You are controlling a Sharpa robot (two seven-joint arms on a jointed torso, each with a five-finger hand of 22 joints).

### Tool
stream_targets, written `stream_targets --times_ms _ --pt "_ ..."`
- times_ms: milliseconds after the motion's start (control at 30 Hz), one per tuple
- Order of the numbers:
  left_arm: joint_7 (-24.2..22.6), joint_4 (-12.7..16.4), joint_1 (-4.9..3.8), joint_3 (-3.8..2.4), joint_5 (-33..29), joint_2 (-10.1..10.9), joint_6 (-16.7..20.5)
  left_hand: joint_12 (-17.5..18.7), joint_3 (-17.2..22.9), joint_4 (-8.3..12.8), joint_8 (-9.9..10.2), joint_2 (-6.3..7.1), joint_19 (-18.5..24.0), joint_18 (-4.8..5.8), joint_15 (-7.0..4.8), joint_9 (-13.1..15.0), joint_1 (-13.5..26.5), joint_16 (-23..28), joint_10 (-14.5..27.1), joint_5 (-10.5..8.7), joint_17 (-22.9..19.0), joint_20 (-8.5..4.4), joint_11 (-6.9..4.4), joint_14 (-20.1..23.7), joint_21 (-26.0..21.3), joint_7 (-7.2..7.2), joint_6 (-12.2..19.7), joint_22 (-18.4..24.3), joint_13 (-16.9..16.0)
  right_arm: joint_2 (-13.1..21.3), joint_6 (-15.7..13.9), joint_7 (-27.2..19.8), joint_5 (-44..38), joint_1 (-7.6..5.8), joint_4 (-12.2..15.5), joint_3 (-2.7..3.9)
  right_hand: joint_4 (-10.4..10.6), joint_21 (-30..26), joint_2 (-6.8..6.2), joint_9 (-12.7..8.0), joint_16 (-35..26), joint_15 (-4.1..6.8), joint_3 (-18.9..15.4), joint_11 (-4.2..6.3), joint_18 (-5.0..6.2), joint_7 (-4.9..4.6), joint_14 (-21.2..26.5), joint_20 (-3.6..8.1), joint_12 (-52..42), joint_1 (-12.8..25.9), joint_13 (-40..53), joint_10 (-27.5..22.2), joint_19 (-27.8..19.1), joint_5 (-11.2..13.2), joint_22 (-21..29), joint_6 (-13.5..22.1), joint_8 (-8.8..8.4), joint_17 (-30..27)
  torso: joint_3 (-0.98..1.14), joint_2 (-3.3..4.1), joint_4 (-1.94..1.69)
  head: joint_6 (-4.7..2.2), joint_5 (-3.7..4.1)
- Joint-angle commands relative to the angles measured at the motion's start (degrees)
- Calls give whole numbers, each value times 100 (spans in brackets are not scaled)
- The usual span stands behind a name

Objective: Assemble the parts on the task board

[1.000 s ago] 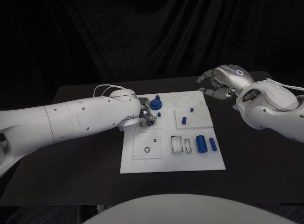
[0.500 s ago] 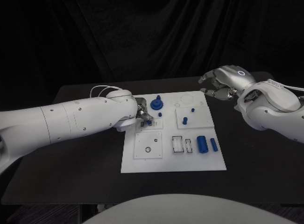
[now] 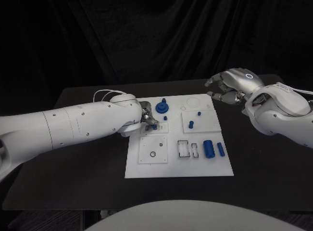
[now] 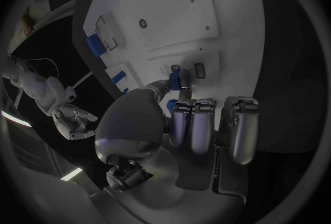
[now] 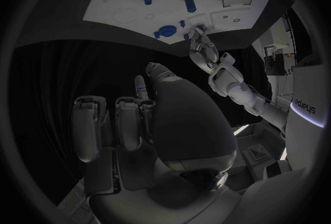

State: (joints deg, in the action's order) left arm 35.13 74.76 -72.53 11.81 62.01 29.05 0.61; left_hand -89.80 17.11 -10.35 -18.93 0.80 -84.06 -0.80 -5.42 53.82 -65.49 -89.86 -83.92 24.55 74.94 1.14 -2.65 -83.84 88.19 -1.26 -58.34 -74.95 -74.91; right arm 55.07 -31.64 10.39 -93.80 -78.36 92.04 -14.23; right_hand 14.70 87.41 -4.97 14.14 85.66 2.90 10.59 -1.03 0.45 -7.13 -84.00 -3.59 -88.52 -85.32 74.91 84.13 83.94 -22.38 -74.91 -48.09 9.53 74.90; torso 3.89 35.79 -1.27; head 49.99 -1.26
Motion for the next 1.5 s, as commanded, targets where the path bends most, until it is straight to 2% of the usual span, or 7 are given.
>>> stream_targets --times_ms 33,1033,1100,1133,1233,1300,1500 --pt "-21 18 73 28 -14 1 -17 -20 38 4 38 11 -260 -46 -38 -7 54 -14 -608 -29 1506 -41 -28 -616 -20 15 -30 -1019 -1509 11 27 19 -19 14 14 4 26 -40 8 -5 -12 -51 22 -40 38 9 -481 -34 39 26 1303 386 442 -30 -1400 -33 7 1145 -1 -1 10 1 -11" --pt "-50 144 118 28 -14 112 75 -20 90 -12 79 16 -253 -48 -35 3 107 -14 -608 -95 1506 -37 -22 -616 -28 8 -51 -1008 -1509 11 93 84 -19 27 14 4 32 -62 17 -11 -25 -53 36 -44 44 7 -478 -34 51 27 1290 373 429 -35 -1392 -38 6 1135 -7 4 9 1 -59" --pt "-70 143 120 28 -14 111 95 -20 101 -62 134 22 -252 -48 -27 22 208 -14 -608 -515 1506 -28 -18 -616 -32 3 -87 -1007 -1509 10 99 87 -19 28 15 4 32 -62 17 -11 -25 -53 36 -44 44 7 -478 -34 51 27 1290 373 429 -35 -1392 -38 6 1135 -6 4 8 1 -56" --pt "-83 143 121 28 -14 110 109 -20 44 -154 178 20 -247 -50 -16 30 334 -14 -608 -889 1506 -20 -6 -616 -38 -12 -106 -1000 -1509 9 103 88 -19 28 15 4 32 -62 17 -11 -25 -53 36 -44 44 7 -478 -34 51 27 1290 373 429 -35 -1392 -38 6 1135 -5 3 10 1 -58" --pt "-116 139 124 28 -14 109 147 -20 -179 -375 305 66 -234 -55 13 13 613 -14 -608 -1357 1506 0 37 -616 -51 -65 -90 -981 -1509 9 116 94 -19 28 16 4 32 -72 19 -11 -33 -53 39 -44 46 7 -476 -34 59 25 1281 365 424 -36 -1389 -38 5 1128 -1 3 14 1 -63" --pt "-126 128 127 28 -14 108 169 -20 -425 -540 511 96 -225 -59 52 -83 812 -14 -608 -1571 1506 36 81 -616 -61 -118 -24 -969 -1509 10 129 100 -19 28 16 4 32 -72 19 -11 -33 -53 39 -44 46 7 -476 -34 59 25 1281 365 424 -36 -1389 -38 5 1128 0 2 13 1 -64" --pt "-108 86 133 28 -14 121 167 -20 -961 -615 831 -6 -214 -66 99 -234 1152 -14 -608 -1966 1506 91 132 -616 -79 -166 -103 -956 -1509 16 149 111 -19 28 19 4 32 -81 19 -13 -38 -53 42 -45 49 6 -474 -34 64 24 1276 360 419 -37 -1386 -38 5 1124 -1 1 12 1 -57"
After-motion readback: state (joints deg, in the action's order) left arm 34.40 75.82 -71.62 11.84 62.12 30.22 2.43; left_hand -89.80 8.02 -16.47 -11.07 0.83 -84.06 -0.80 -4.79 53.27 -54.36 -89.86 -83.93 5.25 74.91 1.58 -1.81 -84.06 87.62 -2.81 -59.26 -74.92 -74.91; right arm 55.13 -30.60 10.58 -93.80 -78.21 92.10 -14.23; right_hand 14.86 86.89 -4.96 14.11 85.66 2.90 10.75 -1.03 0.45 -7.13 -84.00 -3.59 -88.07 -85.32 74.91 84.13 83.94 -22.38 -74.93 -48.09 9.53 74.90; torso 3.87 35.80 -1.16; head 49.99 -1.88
